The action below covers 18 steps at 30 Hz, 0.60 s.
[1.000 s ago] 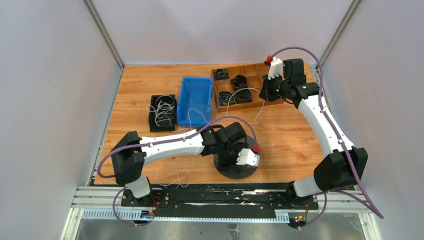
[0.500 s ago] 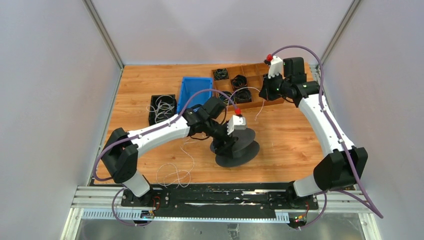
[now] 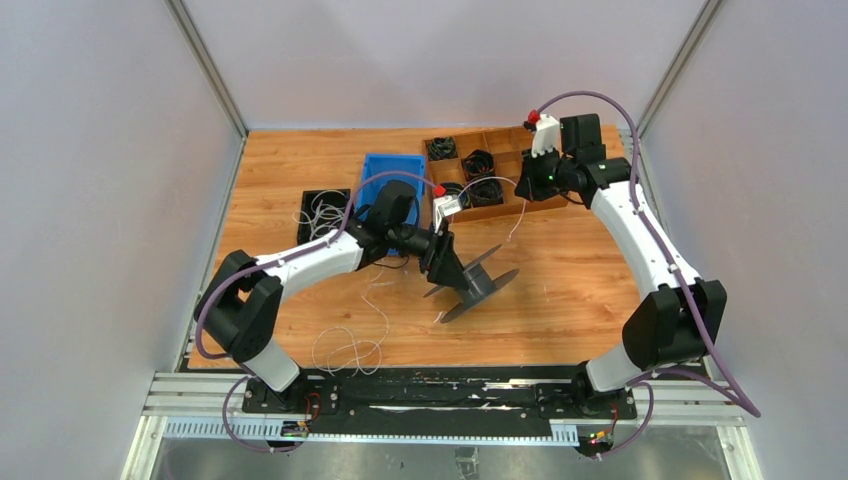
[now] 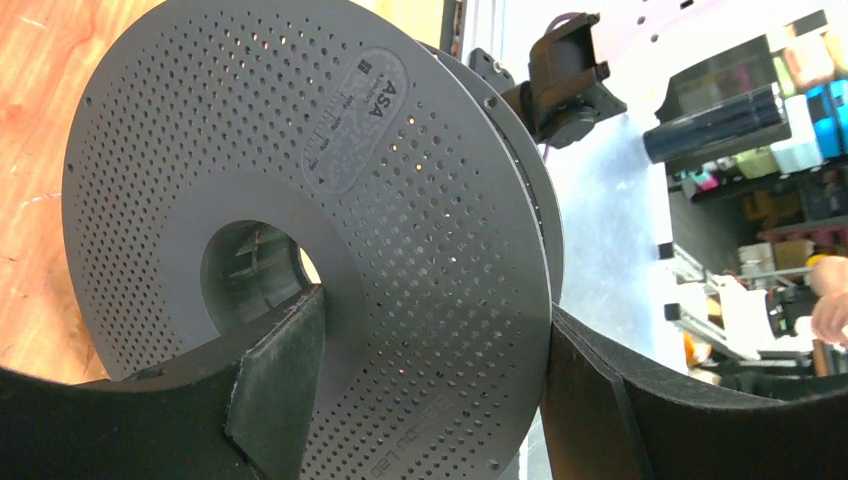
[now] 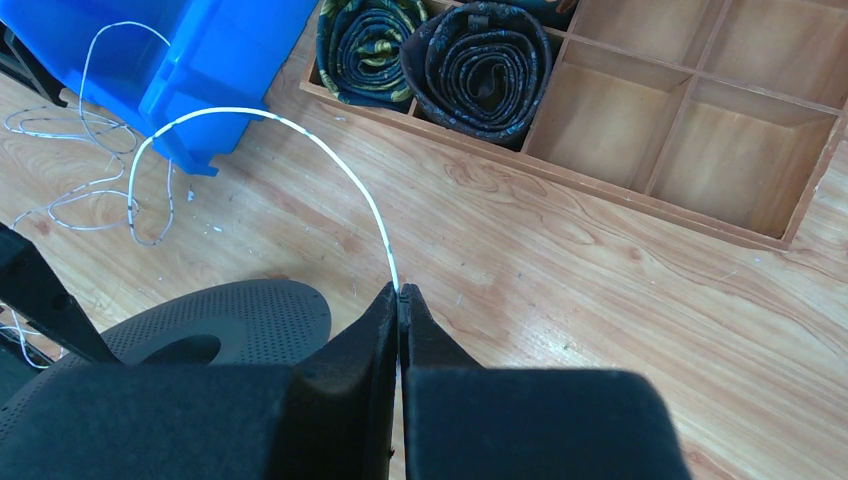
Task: Wrap the cables
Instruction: Place the cable reel at the center of the board.
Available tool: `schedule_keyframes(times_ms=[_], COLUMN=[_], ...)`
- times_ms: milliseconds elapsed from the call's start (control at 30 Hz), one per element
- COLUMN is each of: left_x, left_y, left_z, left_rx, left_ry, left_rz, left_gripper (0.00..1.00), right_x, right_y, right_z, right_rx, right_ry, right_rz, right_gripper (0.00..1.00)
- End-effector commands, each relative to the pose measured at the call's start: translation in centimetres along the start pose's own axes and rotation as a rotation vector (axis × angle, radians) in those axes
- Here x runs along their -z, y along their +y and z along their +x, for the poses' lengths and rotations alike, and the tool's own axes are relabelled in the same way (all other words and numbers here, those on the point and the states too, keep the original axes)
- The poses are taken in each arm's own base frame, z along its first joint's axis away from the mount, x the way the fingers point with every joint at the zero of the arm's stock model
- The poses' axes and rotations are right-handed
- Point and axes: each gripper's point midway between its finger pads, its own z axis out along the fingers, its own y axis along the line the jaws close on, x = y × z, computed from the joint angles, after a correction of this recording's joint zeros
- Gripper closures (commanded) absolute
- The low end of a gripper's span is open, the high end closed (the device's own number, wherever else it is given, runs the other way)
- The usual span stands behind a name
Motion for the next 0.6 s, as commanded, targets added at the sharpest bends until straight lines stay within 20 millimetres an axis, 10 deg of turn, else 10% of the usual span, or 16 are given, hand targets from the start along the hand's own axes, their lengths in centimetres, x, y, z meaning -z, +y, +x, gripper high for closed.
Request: schedule_keyframes(times_ms=[0, 567], left_x=[0.3, 0.7], left_y=[-1.1, 2.1], left_z=[-2.0, -1.5], left_rx=[0.031, 0.178], left_ry=[-0.078, -0.124], left_rz=[0.078, 0.037], left_gripper=[0.47, 0.41], right_x=[0.4, 0.5], right_y=[-0.2, -0.1], right_z=[-0.8, -0.6], right_rx=[0.006, 0.005], right_ry=[-0.013, -0.011], right_rz=[-0.01, -0.014], right_gripper=[0.99, 0.99])
